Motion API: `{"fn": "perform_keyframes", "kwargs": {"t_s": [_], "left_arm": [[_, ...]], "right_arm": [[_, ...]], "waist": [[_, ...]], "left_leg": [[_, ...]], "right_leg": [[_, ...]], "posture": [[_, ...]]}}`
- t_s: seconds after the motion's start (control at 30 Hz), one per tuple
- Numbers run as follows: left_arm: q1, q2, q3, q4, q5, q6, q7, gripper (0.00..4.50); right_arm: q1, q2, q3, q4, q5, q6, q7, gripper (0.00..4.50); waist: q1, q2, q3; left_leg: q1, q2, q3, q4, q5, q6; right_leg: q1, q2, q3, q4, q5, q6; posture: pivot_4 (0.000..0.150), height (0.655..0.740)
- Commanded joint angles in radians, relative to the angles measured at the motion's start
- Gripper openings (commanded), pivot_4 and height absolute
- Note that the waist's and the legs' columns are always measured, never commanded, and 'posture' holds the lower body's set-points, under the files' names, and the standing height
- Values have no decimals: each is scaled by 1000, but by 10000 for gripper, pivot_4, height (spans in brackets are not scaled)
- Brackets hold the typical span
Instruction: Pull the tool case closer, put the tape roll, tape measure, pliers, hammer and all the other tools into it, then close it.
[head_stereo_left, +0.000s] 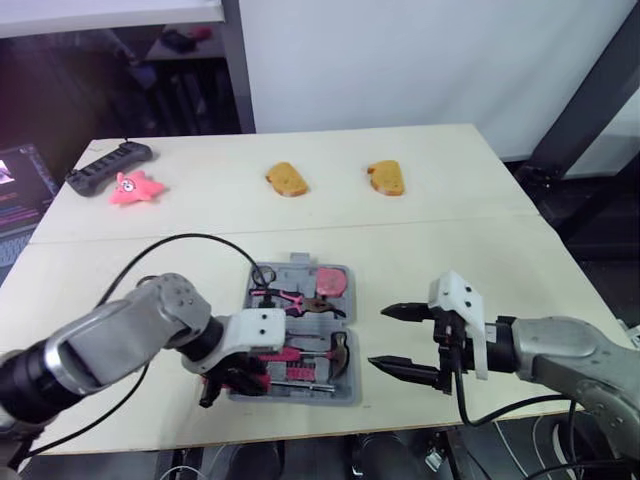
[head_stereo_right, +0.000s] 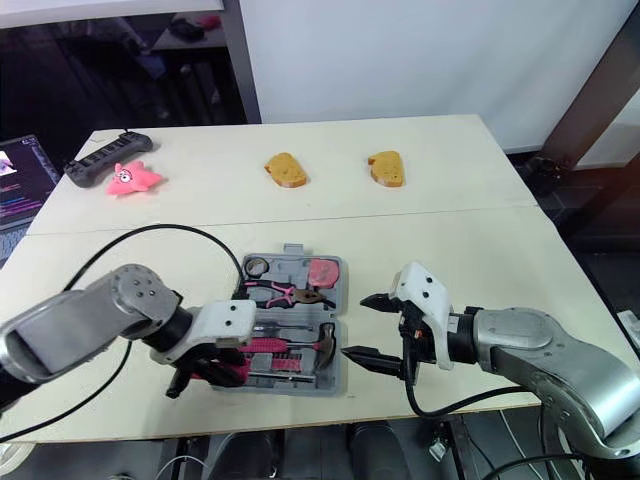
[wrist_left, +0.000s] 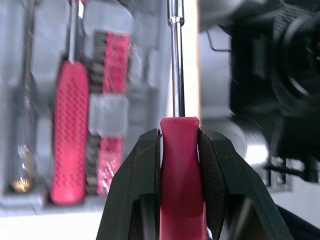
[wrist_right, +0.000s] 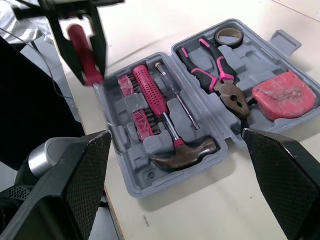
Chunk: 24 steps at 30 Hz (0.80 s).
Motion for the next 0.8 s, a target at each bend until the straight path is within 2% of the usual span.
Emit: {"fn": "perform_keyframes", "kwargs": {"t_s": [0.03,0.43,0.8], "left_arm": [[25,-18,14,-21,8,9,41,5729],[119,-111,-9,-35,9,24,138,5729],[96,-104,-38,-8,51,-9,141,5729]], "right_arm": [[-9,9,-8,-26,18,-8,-13,45000],[-109,4,41,13,54,31,-4,45000],[-129,4,37,0,87,65,-23,45000]], "waist": [[-1,0,0],[3,0,0],[3,0,0]], "left_leg": [[0,0,0,0,0,0],[0,0,0,2,0,0],[-2,0,0,8,-2,3]], "right_leg": [[0,0,0,0,0,0],[0,0,0,1,0,0],[0,0,0,3,0,0]], "posture": [[1500,7400],[1500,7400],[1500,7400]]}}
